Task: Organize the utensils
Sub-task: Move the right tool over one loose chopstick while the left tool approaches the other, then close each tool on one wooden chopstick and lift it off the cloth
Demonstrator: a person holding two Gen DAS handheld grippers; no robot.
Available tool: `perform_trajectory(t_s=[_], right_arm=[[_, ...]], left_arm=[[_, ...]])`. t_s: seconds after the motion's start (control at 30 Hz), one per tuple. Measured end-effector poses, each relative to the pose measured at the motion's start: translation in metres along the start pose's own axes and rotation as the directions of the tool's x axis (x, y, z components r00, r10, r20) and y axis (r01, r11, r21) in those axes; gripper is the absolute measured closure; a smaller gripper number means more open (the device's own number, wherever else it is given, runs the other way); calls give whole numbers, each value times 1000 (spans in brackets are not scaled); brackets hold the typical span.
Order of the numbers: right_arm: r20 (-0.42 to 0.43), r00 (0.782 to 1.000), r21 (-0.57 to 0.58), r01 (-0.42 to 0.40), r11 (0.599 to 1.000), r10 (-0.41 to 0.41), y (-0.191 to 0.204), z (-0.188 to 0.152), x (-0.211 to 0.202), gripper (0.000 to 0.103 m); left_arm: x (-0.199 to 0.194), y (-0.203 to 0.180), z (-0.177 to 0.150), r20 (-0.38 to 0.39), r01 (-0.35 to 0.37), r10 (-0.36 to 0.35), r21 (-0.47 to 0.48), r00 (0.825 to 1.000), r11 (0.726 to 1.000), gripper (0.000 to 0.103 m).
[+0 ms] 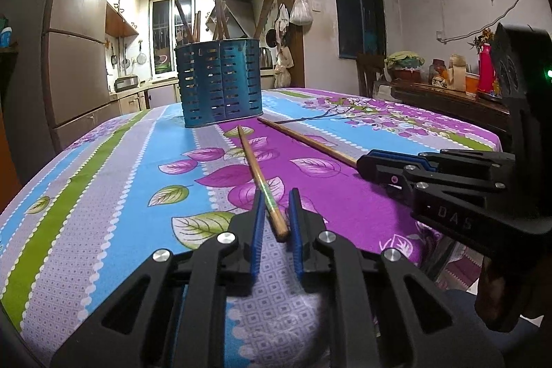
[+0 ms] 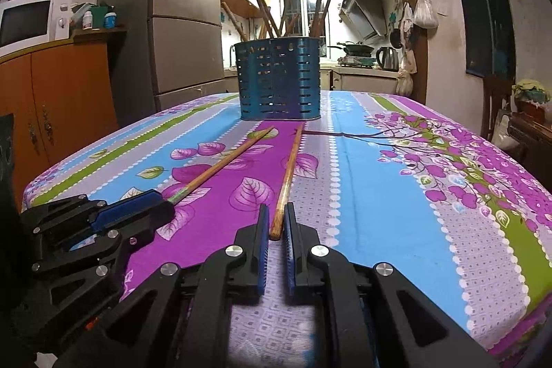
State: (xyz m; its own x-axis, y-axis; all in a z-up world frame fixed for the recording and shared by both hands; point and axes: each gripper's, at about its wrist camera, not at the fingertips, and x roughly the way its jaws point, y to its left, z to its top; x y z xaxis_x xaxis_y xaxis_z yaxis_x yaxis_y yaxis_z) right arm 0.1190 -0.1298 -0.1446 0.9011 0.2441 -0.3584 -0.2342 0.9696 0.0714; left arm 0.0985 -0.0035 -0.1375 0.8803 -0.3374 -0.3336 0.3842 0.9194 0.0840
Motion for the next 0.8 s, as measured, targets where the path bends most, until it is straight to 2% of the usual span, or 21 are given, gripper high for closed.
perform_trajectory(t_s=[0.23,0.3,0.37,0.53,0.63,0.8], right_arm=[[18,1000,-6,9,1000,-9,2,-3,0,93],[33,999,-8,14,1000,-14,3,-5,-1,93],[45,999,0,12,1000,-12,2,-7,-2,93],[46,999,27,4,1000,-5,-3,-4,-7,95],[58,998,3,17,1000,-17,-2,6,-21,95],[132,991,-56,45,997,-37,-1,37,-59,96]], left_arm=[[1,1,0,6,-9,9,-7,1000,1000,91],[1,0,-1,8,-18,18,-10,1000,1000,92],[0,-1,-1,9,-33,33,-14,999,999,97],[-3,-1,1,13,-63,63,-7,998,998,98],[-14,2,9,36,-79,79,-3,996,997,98],[-40,4,35,111,-80,78,8,991,997,98]])
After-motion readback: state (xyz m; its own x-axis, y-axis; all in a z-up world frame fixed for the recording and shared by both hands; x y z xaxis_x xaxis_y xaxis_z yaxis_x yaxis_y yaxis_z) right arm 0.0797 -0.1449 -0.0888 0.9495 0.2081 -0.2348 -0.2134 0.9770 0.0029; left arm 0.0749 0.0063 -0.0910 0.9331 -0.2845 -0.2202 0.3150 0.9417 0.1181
